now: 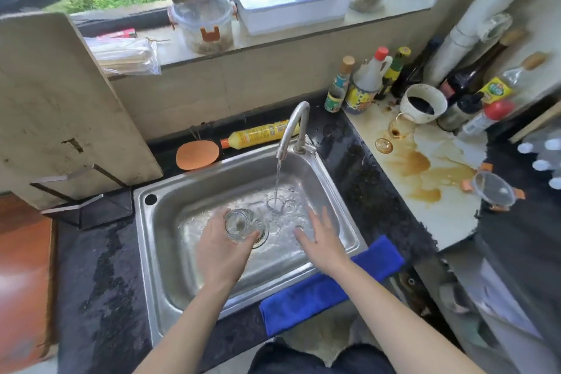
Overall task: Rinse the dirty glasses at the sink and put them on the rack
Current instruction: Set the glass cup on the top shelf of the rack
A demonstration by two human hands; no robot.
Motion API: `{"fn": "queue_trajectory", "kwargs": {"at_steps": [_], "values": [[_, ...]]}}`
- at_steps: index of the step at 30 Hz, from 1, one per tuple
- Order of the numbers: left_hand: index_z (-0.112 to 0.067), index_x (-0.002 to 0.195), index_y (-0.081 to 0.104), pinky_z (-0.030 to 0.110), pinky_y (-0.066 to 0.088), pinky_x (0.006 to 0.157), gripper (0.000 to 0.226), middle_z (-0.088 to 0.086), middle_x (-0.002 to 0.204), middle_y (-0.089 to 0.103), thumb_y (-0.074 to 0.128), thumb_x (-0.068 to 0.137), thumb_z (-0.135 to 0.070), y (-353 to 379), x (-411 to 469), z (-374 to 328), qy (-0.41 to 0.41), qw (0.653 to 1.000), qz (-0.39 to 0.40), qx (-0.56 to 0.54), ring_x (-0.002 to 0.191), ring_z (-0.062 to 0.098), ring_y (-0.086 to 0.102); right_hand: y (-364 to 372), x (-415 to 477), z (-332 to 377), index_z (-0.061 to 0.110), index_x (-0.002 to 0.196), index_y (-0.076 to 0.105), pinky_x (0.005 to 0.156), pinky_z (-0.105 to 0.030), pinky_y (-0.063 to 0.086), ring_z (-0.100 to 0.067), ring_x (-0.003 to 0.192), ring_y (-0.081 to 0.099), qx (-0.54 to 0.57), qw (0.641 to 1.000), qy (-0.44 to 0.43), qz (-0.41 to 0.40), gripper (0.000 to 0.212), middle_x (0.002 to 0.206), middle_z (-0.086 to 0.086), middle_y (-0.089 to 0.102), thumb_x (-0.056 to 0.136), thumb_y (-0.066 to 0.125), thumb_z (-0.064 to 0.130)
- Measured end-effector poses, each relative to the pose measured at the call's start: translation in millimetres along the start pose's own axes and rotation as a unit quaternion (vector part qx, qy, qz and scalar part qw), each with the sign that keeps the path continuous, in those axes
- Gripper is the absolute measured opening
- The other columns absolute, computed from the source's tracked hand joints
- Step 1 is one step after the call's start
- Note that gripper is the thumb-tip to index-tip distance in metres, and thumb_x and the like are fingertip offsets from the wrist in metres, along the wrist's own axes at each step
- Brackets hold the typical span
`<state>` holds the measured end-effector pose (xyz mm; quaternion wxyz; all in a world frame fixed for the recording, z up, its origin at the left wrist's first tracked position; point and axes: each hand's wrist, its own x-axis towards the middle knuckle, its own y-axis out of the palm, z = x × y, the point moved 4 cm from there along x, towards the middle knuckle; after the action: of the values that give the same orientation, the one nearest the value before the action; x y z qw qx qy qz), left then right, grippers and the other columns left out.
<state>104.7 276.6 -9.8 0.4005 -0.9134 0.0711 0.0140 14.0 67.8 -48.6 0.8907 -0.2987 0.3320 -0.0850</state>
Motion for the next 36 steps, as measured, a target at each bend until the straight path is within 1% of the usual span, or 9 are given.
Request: {"fn": "queue_trajectory", "kwargs": {"at_steps": [3, 6, 11, 14, 16, 20, 25, 31, 36], "values": [[-0.016, 0.132, 0.056, 0.031, 0.042, 0.097, 0.076, -0.001, 0.129, 0.063, 0.087, 0.071, -0.048, 1.5, -7.3, -17.6, 0.028, 1.000, 0.005, 0.001, 0.122, 0.021, 0.055, -20.9, -16.1, -10.0, 0.031, 0.163, 0.001, 0.127, -0.045, -0.003, -0.025, 0.156, -0.019, -0.139, 0.988, -0.035, -0.056, 0.082, 0.167, -0.006, -0.027, 0.099, 0.034, 0.069], [-0.017, 0.130, 0.057, 0.035, 0.045, 0.096, 0.073, -0.002, 0.124, 0.064, 0.088, 0.069, -0.044, 9.6, -21.1, -49.6, 0.075, 0.997, 0.009, -0.014, 0.118, 0.022, 0.057, -53.7, -39.0, -22.9, 0.029, 0.164, -0.002, 0.126, -0.046, -0.008, -0.027, 0.155, -0.022, -0.215, 0.968, -0.058, -0.111, 0.082, 0.167, -0.007, -0.027, 0.099, 0.026, 0.070], [-0.023, 0.127, 0.057, 0.037, 0.048, 0.086, 0.069, -0.005, 0.117, 0.064, 0.088, 0.069, -0.044, 47.6, -76.5, -129.8, 0.160, 0.986, 0.038, -0.022, 0.113, 0.022, 0.060, -113.1, -111.7, -88.3, 0.029, 0.163, -0.006, 0.127, -0.047, -0.007, -0.028, 0.156, -0.017, -0.236, 0.952, -0.027, -0.195, 0.080, 0.170, -0.008, -0.017, 0.100, 0.023, 0.069], [-0.025, 0.124, 0.057, 0.039, 0.049, 0.087, 0.067, -0.004, 0.117, 0.065, 0.089, 0.068, -0.044, 86.8, -138.1, -186.4, 0.218, 0.973, 0.071, -0.033, 0.112, 0.024, 0.060, -143.2, -180.0, -160.0, 0.028, 0.163, -0.005, 0.127, -0.049, -0.006, -0.028, 0.157, -0.012, -0.213, 0.945, 0.024, -0.246, 0.084, 0.171, -0.006, -0.007, 0.097, 0.017, 0.074], [-0.026, 0.123, 0.058, 0.039, 0.049, 0.087, 0.066, -0.003, 0.118, 0.065, 0.089, 0.068, -0.042, 117.5, -190.5, -224.7, 0.259, 0.960, 0.101, -0.036, 0.113, 0.026, 0.061, -157.6, -234.8, -218.6, 0.028, 0.163, -0.006, 0.127, -0.049, -0.007, -0.027, 0.157, -0.013, -0.184, 0.941, 0.072, -0.276, 0.087, 0.171, -0.005, -0.009, 0.094, 0.011, 0.077], [-0.034, 0.127, 0.051, 0.038, 0.050, 0.083, 0.070, -0.010, 0.121, 0.062, 0.085, 0.069, -0.053, 175.7, -306.6, -300.1, 0.345, 0.921, 0.176, -0.027, 0.113, 0.020, 0.061, -178.5, -353.6, -339.9, 0.028, 0.164, -0.001, 0.127, -0.046, -0.002, -0.029, 0.157, -0.015, -0.096, 0.916, 0.166, -0.353, 0.084, 0.168, -0.008, -0.022, 0.097, 0.019, 0.075], [-0.040, 0.120, 0.048, 0.036, 0.048, 0.081, 0.063, -0.018, 0.110, 0.057, 0.084, 0.070, -0.053, 241.5, -456.1, -383.5, 0.429, 0.858, 0.281, -0.035, 0.107, 0.020, 0.061, -186.4, -489.8, -470.0, 0.023, 0.164, -0.003, 0.126, -0.042, 0.007, -0.031, 0.157, -0.008, -0.026, 0.858, 0.293, -0.422, 0.082, 0.168, -0.013, -0.021, 0.101, 0.025, 0.068], [-0.032, 0.129, 0.051, 0.032, 0.046, 0.083, 0.070, -0.011, 0.120, 0.064, 0.087, 0.070, -0.045, 311.5, -600.3, -452.4, 0.494, 0.785, 0.371, -0.052, 0.103, 0.018, 0.062, -185.0, -590.5, -573.9, 0.020, 0.164, 0.002, 0.127, -0.044, 0.009, -0.032, 0.158, -0.005, 0.047, 0.776, 0.404, -0.482, 0.079, 0.169, -0.014, -0.015, 0.103, 0.033, 0.061], [-0.031, 0.133, 0.050, 0.030, 0.046, 0.087, 0.072, -0.010, 0.125, 0.063, 0.086, 0.073, -0.045, 375.7, -694.6, -498.8, 0.527, 0.721, 0.446, -0.058, 0.104, 0.015, 0.059, -193.8, -642.7, -643.6, 0.020, 0.164, 0.005, 0.126, -0.045, 0.007, -0.033, 0.158, -0.004, 0.066, 0.728, 0.459, -0.504, 0.079, 0.170, -0.016, -0.010, 0.103, 0.037, 0.059]]}}
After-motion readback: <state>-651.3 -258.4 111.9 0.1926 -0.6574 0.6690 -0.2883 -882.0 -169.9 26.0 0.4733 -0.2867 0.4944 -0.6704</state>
